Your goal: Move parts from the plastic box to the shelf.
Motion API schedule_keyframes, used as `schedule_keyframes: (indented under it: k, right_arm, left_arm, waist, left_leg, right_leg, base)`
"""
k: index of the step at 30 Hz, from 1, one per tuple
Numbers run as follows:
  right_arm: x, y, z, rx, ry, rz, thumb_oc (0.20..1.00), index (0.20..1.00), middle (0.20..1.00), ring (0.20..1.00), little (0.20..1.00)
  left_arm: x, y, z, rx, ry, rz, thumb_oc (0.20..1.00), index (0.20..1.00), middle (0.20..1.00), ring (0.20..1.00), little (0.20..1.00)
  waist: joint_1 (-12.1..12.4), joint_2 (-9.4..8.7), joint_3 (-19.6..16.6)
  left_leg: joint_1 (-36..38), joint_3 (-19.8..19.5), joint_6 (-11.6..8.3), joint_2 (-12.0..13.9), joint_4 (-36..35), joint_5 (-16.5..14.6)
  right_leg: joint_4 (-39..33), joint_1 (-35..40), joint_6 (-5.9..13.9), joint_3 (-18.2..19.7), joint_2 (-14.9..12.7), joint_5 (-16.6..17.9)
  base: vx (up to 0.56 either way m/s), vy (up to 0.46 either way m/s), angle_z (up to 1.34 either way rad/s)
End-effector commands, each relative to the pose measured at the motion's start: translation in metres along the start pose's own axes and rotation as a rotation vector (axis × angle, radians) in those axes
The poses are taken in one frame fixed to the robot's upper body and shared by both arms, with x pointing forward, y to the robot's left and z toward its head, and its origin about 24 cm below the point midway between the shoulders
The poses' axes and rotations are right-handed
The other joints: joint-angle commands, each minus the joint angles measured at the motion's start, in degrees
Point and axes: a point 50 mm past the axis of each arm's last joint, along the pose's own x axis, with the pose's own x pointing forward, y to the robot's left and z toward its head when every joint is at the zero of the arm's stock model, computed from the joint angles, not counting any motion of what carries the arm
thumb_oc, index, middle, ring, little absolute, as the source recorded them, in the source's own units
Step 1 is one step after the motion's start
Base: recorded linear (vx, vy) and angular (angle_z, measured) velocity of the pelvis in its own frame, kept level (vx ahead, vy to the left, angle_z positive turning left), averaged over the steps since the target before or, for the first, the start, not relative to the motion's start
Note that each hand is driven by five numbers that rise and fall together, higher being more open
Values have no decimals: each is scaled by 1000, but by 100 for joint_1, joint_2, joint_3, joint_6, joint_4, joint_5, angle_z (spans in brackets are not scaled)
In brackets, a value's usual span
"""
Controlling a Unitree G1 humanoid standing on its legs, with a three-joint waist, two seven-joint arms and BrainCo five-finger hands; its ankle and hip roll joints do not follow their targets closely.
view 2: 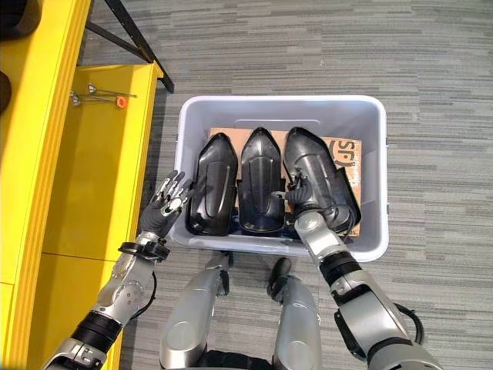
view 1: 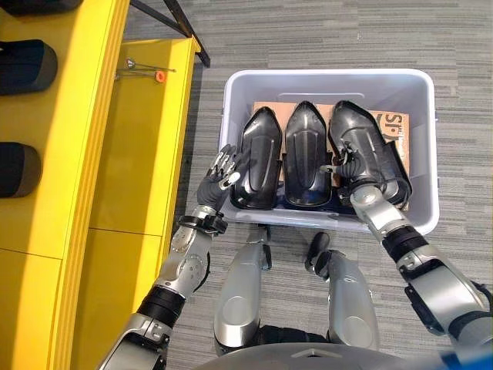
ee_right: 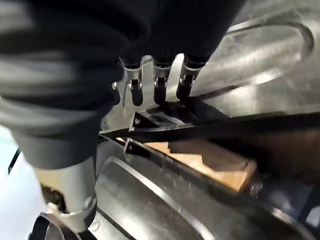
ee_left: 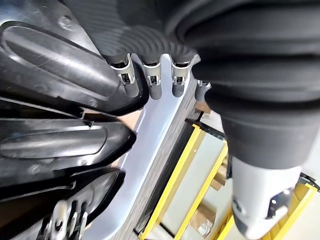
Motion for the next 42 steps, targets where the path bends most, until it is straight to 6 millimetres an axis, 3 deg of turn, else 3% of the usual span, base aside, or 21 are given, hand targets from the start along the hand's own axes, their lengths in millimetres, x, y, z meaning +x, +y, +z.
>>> schedule_keyframes:
  k: [1,3,5,11,15,19,23,27,29,31,32,34,42]
  right_arm:
    - [2,-14,10,42,-54,-133,1000,1000,1000,1000,1000]
    - [1,-18,12,33,-57,-221,1000,1000,1000,1000,1000]
    - [0,-36,14,-80,-111,-438,1000,1000,1000,1000,1000]
    - [0,-58,24,-141,-166,-623,1000,1000,1000,1000,1000]
    - [-4,-68,38,-142,-319,-697,1000,1000,1000,1000,1000]
    - [-15,-69,81,-210,-614,-670,1000,1000,1000,1000,1000]
    - [-22,-72,93,-285,-691,-671,1000,1000,1000,1000,1000]
    - [-20,-80,79,-306,-599,-630,1000,1000,1000,1000,1000]
    - [-15,-82,57,-323,-491,-556,1000,1000,1000,1000,1000]
    - [-13,-83,51,-330,-467,-555,1000,1000,1000,1000,1000]
    - [-5,-90,34,-305,-357,-515,1000,1000,1000,1000,1000]
    - [3,-96,22,-275,-293,-474,1000,1000,1000,1000,1000]
    - [23,-126,21,-306,-203,-463,1000,1000,1000,1000,1000]
  left_arm:
    - [-3,-15,2,12,-25,-74,1000,1000,1000,1000,1000]
    - [-3,-17,-1,0,-31,-70,1000,1000,1000,1000,1000]
    - [-1,-22,-3,18,-23,-83,1000,1000,1000,1000,1000]
    - [-1,-26,-6,-1,-35,-75,1000,1000,1000,1000,1000]
    - [-3,-27,-6,-10,-45,-71,1000,1000,1000,1000,1000]
    - [-4,-25,-5,-15,-64,-65,1000,1000,1000,1000,1000]
    - [-7,-21,-5,-21,-69,-59,1000,1000,1000,1000,1000]
    - [-12,-16,-5,-15,-67,-60,1000,1000,1000,1000,1000]
    - [-15,-11,-3,-7,-66,-57,1000,1000,1000,1000,1000]
    - [-15,-10,-2,-3,-63,-57,1000,1000,1000,1000,1000]
    - [-15,-8,0,11,-49,-67,1000,1000,1000,1000,1000]
    - [-13,-6,2,21,-38,-76,1000,1000,1000,1000,1000]
    - [-4,-9,7,51,-7,-102,1000,1000,1000,1000,1000]
  waist:
    - [-7,-75,-153]
    - [-43,-64,-153]
    - [-87,-41,-153]
    - [-148,1,-153]
    - [-184,30,-153]
    - [-223,40,-153]
    - [-253,26,-153]
    - [-275,-35,-153]
    - [-292,-101,-153]
    - [-286,-118,-153]
    - [-243,-154,-153]
    - [-181,-165,-153]
    - [29,-159,-153]
  left_leg:
    - [151,125,-159,142,478,-502]
    - [110,134,-158,160,543,-519]
    - [102,166,-146,169,542,-526]
    - [46,204,-140,177,534,-526]
    - [50,225,-144,185,483,-506]
    - [86,255,-159,175,416,-487]
    - [143,263,-173,192,374,-464]
    - [224,258,-196,212,294,-451]
    - [271,255,-208,212,257,-465]
    - [281,256,-210,222,246,-462]
    - [259,236,-212,245,275,-465]
    - [198,202,-214,258,319,-464]
    - [-65,105,-213,259,463,-456]
  right_leg:
    - [-194,-79,403,-117,-271,728]
    - [-119,-134,389,-81,-284,710]
    - [-123,-165,403,-48,-273,722]
    - [-129,-243,413,2,-243,729]
    - [-160,-247,430,47,-223,727]
    - [-207,-240,441,76,-209,717]
    - [-288,-187,442,97,-173,754]
    - [-434,-91,455,114,-124,781]
    - [-491,-42,472,122,-109,767]
    - [-521,-23,471,117,-99,774]
    - [-539,-17,464,96,-78,784]
    - [-514,-43,450,54,-77,778]
    - [-297,-238,382,-109,-86,705]
  base:
    - [49,74,-4]
    - [43,62,-6]
    - [20,40,-1]
    - [-6,38,-2]
    - [-8,34,-1]
    - [-16,36,-2]
    - [-6,14,-6]
    - [-1,-2,-1]
    - [-9,-51,-1]
    - [-11,-68,-1]
    - [-16,-106,-2]
    - [-21,-112,-3]
    - [-19,-70,6]
